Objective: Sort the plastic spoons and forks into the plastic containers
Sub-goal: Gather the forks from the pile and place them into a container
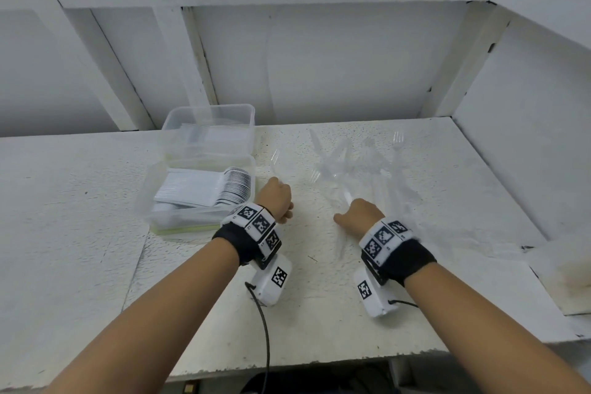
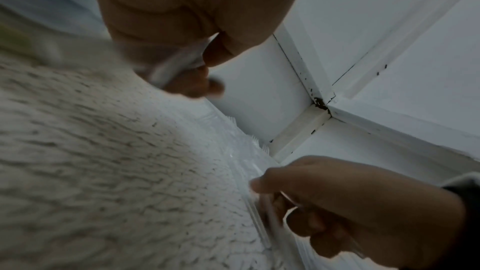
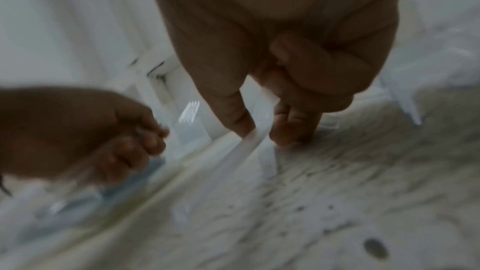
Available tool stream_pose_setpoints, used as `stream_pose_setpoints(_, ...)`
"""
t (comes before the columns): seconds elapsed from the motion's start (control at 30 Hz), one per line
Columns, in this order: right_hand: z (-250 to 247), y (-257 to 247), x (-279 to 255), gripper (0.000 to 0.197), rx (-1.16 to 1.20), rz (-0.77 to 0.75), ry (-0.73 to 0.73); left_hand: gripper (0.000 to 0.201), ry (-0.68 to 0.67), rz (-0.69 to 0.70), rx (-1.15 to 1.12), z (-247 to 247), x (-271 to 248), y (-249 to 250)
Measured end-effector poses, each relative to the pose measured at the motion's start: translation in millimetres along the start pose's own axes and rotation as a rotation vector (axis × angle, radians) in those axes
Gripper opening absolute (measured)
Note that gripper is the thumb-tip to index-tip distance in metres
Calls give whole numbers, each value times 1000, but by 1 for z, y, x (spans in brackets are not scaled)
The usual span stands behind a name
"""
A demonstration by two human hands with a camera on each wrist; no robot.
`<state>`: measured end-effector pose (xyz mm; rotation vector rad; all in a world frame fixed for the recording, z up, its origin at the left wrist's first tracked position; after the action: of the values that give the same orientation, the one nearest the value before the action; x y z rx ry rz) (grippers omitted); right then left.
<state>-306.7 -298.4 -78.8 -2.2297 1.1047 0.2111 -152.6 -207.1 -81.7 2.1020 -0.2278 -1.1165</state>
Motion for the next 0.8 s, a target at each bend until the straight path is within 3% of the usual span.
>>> stream_pose_setpoints(0.17,-4,7,-24,27,490,91,-52,28,68,107,150,0,6,7)
stream_pose_setpoints(0.3,-10,-1,-47,15,948,109,-185,37,114,162,370,18,3,23)
stream_pose_setpoints(0.37,-17,-1,-50,12,969,85,-169,39,100,158,448,29,7,26)
stream_pose_setpoints(0.53,-41,15,-41,21,838,20,94,32,45,145,539,58,11,33)
stream_pose_setpoints(0.67,-43,14,-35,18,806,-16,121,21,30,173,590,70,10,38)
stream_pose_setpoints(0.8,-46,19,-26,19,723,-23,196,32,61,151,568,61,15,32)
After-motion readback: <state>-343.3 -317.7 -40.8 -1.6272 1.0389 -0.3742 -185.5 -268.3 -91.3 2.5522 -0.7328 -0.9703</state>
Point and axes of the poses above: each hand's wrist, its own x-axis towards the middle knuckle, its own z-axis out of the palm, y = z × x, the point moved 8 cm from there along x, towards the middle knuckle, and after that the axes turned 12 degrees about -z, right-handed, at the moved point
